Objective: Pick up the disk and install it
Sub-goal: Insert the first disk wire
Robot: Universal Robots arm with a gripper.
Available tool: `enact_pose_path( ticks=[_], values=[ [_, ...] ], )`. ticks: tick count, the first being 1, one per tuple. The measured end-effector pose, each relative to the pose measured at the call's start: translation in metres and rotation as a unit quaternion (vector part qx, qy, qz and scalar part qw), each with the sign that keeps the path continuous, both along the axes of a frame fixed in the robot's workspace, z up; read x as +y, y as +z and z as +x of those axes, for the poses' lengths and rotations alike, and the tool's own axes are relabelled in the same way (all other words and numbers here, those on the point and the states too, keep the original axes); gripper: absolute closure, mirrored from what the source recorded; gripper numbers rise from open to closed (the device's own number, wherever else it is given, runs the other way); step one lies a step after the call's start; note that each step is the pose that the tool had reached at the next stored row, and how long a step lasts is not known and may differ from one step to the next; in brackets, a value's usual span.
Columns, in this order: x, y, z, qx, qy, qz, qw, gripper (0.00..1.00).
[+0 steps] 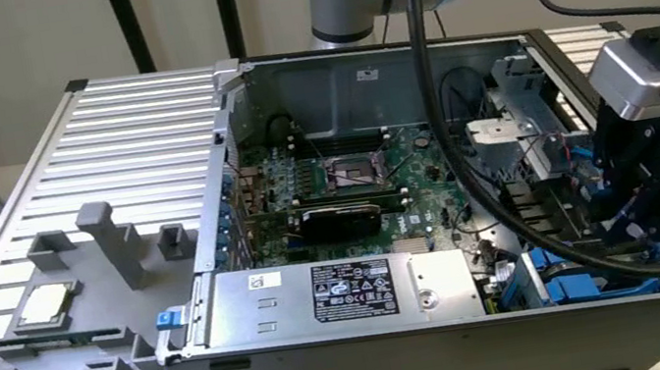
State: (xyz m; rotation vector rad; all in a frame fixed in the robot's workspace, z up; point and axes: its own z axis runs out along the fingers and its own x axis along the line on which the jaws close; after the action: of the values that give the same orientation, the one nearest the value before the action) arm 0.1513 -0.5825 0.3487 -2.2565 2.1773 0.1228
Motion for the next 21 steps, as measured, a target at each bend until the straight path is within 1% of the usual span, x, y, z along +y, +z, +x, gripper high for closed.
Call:
enact_pose_path(
  ticks=[3,7,12,15,21],
  values=[
    [-0.0048,-0.0001,0.009,0.0002,0.000,0.0000,1.0000,0.00],
    [-0.0081,0.0000,0.017,0.0002,0.000,-0.0001,1.0000,0.00],
    [-0.0085,-0.0001,0.019,0.0002,0.001,0.0005,1.0000,0.00],
    [-0.0084,0.0000,0.019,0.0002,0.002,0.0021,1.0000,0.00],
    [-0.0066,0.0020,0.019,0.0002,0.004,0.0030,1.0000,0.00]
  ],
)
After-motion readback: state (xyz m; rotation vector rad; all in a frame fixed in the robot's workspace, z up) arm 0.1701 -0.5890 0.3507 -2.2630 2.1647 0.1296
